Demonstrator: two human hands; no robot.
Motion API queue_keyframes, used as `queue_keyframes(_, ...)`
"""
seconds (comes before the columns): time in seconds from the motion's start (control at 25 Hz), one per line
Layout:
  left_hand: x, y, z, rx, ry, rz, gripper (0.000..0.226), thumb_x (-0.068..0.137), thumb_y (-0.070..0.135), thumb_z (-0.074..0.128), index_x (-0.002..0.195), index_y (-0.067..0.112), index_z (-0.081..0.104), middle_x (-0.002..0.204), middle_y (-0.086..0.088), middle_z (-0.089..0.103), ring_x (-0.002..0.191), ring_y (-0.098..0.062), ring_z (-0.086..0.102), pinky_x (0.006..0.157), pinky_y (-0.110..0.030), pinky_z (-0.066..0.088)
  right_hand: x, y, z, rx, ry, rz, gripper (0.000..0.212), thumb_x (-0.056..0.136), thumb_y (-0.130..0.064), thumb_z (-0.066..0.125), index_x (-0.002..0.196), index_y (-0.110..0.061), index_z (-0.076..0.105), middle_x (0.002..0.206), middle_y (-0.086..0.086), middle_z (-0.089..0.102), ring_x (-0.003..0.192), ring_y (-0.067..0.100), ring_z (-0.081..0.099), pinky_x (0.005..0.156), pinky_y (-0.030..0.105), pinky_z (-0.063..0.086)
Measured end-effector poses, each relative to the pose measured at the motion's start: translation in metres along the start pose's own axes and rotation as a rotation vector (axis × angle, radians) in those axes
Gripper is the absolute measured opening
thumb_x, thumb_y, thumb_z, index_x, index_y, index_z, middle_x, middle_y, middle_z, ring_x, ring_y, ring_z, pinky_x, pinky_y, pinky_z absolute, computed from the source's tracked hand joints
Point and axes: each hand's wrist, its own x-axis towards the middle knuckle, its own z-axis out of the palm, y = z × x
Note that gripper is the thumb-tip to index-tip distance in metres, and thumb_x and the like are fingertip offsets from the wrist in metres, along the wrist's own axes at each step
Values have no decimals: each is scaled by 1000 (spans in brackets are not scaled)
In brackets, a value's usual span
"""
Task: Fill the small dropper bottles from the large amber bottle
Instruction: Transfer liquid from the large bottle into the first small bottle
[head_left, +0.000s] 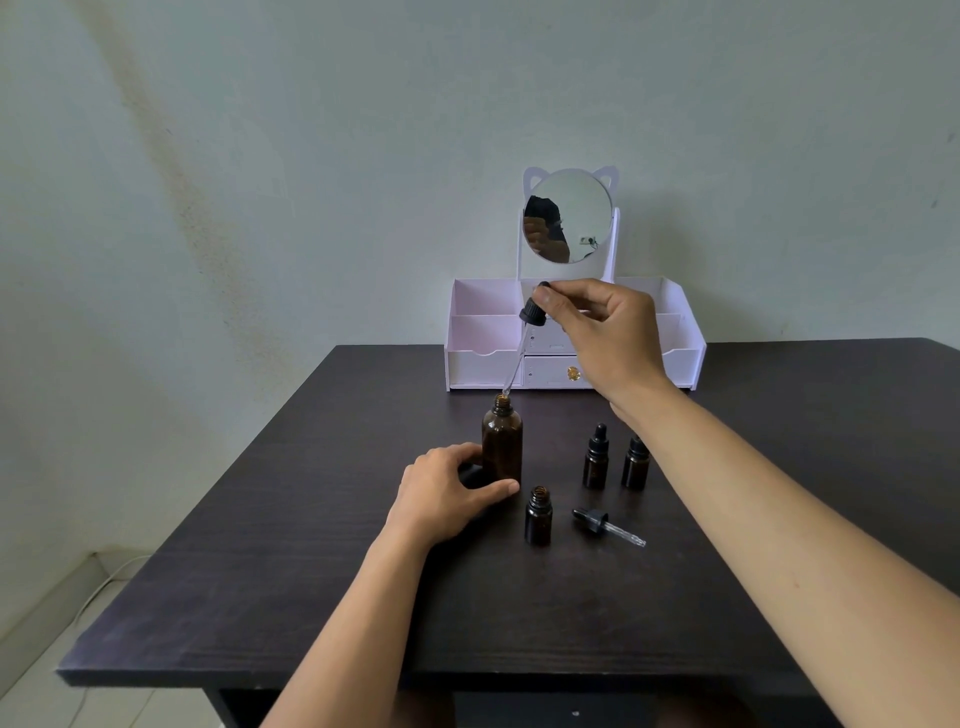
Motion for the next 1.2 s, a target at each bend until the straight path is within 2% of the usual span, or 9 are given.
queue_keyframes(0.12, -1, 1, 0, 1, 0, 2, 45, 69, 66, 76, 106, 40, 70, 98, 23, 69, 103, -2, 63, 95, -36, 51, -6, 4, 2, -27, -48, 10, 1, 88, -28, 77, 88, -28, 78, 83, -21, 74, 75, -2, 66, 66, 12, 49)
queue_keyframes(0.2, -1, 2, -1, 2, 3, 3, 44, 70, 64, 77, 106, 40, 70, 98, 23, 68, 104, -2, 63, 96, -35, 51, -12, 10, 5, -74, -114, 9, 7, 87, -29, 77, 82, -33, 77, 80, -21, 75, 76, -2, 66, 72, 13, 50)
queue_keyframes(0.32, -2, 3, -1, 3, -3, 8, 46, 71, 64, 77, 109, 39, 69, 106, 19, 70, 106, -3, 63, 97, -36, 51, -25, 26, 11, -172, -211, 53, 1, 85, -33, 78, 85, -32, 78, 83, -19, 76, 76, -2, 66, 73, 13, 48)
queue_keyframes(0.44, -2, 3, -1, 14, -6, 11, 50, 71, 65, 76, 114, 38, 69, 113, 15, 70, 109, -6, 63, 97, -38, 51, -36, 38, 13, -228, -263, 91, 5, 84, -34, 79, 88, -30, 79, 85, -19, 74, 74, -5, 64, 68, 5, 45)
queue_keyframes(0.64, -1, 4, -2, 15, -13, 6, 52, 72, 64, 76, 116, 37, 68, 116, 13, 70, 110, -7, 62, 98, -38, 51, -37, 39, 13, -235, -273, 97, 6, 84, -34, 79, 88, -29, 79, 85, -21, 73, 73, -7, 63, 67, 5, 45)
queue_keyframes(0.88, -3, 5, -2, 16, -12, 5, 51, 73, 63, 76, 116, 37, 68, 118, 13, 70, 111, -7, 62, 99, -38, 50, -34, 37, 13, -217, -253, 102, 3, 84, -35, 79, 86, -33, 78, 87, -17, 75, 81, 6, 68, 78, 21, 53)
queue_keyframes(1.04, -2, 5, -2, 17, -6, 10, 49, 73, 63, 76, 114, 38, 68, 115, 14, 70, 109, -6, 62, 98, -38, 51, -34, 36, 13, -219, -257, 101, 5, 85, -35, 78, 87, -31, 78, 88, -16, 75, 82, 7, 68, 77, 19, 52)
queue_keyframes(1.2, -2, 5, -2, 15, -17, 3, 54, 74, 62, 76, 120, 36, 67, 121, 12, 69, 113, -7, 62, 100, -38, 50, -33, 35, 14, -203, -249, 107, 5, 85, -35, 79, 88, -31, 78, 88, -17, 76, 83, 5, 69, 79, 19, 53)
